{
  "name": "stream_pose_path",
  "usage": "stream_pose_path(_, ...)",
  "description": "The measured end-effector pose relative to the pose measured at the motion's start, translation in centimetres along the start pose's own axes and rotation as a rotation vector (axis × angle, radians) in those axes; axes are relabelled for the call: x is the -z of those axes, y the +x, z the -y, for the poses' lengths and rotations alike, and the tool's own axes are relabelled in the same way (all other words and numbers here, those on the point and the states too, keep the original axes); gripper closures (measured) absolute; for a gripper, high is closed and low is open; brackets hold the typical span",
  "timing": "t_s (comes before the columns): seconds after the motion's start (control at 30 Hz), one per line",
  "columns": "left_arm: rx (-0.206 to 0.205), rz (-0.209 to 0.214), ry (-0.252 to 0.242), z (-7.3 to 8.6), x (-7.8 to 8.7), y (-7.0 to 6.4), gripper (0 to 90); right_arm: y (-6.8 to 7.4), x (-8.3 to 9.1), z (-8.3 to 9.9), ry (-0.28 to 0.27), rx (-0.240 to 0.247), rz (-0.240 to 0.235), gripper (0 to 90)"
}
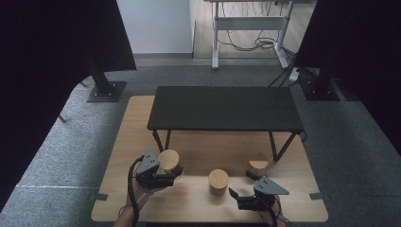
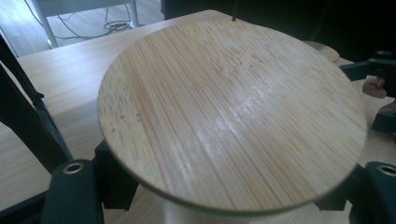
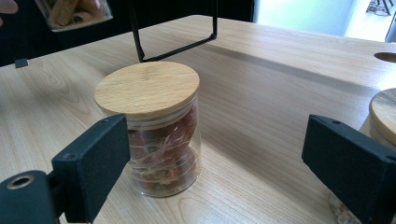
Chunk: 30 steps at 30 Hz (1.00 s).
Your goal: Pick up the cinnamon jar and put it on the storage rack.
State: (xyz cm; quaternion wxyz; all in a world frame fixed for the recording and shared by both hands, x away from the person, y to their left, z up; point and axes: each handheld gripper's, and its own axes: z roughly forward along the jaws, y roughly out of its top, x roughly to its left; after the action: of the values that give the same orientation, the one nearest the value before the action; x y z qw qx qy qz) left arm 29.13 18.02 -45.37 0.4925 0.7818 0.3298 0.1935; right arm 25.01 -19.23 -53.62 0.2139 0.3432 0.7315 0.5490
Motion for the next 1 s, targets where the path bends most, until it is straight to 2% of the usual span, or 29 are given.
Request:
stream_pose_path(0.37,-0.007,-0.009,-0.001,-0.5,0.0,-0.3,25.5,-0.1,0.2,-0.1,-0.012,-0.004,0.029,7.2)
stream_pose_path(0.7,0.001,0.015,-0.018,-1.2,0.3,-0.5,25.5,-0.1,0.2,-0.1,-0.009,-0.007,0.023,7.1)
stream_pose_path(1.0,0.005,0.008,-0.021,-1.0,0.4,-0.4,25.5,-0.1,0.2,0.0,-0.006,-0.014,0.017,7.1)
